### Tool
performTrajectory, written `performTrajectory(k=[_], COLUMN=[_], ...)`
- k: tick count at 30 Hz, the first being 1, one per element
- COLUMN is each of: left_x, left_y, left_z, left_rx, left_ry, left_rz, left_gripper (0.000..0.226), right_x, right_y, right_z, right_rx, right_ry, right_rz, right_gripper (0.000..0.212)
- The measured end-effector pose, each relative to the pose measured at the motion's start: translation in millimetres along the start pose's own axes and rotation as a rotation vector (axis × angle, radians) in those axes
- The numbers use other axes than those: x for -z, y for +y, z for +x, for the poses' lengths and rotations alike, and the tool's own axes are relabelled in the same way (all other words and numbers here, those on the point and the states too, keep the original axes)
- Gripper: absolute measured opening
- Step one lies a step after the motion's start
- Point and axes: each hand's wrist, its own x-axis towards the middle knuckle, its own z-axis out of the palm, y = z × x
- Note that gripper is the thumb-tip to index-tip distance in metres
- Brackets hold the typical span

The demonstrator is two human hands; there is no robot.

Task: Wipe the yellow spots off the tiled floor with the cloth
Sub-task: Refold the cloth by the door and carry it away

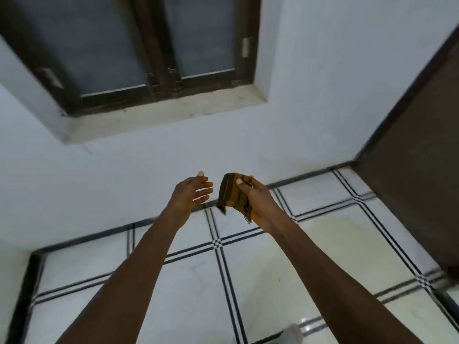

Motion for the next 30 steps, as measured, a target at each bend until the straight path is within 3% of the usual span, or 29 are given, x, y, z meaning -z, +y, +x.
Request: performTrajectory(k=[7, 12, 25, 30], left_x=[237, 363, 606, 672], left_y=[-33, -67, -156, -187], left_z=[-85, -168, -405, -483], left_rx=[-0.011, -0.058, -0.137, -0.147], left_ry=[0.346, 0.589, 1.206, 1.356], left_rz=[-0.244, -0.411, -0.715, -0.806], left_gripper=[0.034, 0.023, 0.023, 0.024], right_x=[-219, -354, -670, -750], right_y=[82, 141, 338, 405], right_z=[-10, -41, -184, -253], right_rx=[-0.04, -0.069, -0.213, -0.238], right_ry=[-0.239, -0.477, -1.096, -1.271], right_rz=[-0.337, -0.493, -0.741, -0.841], right_gripper=[0.019, 0.015, 0.022, 0.021])
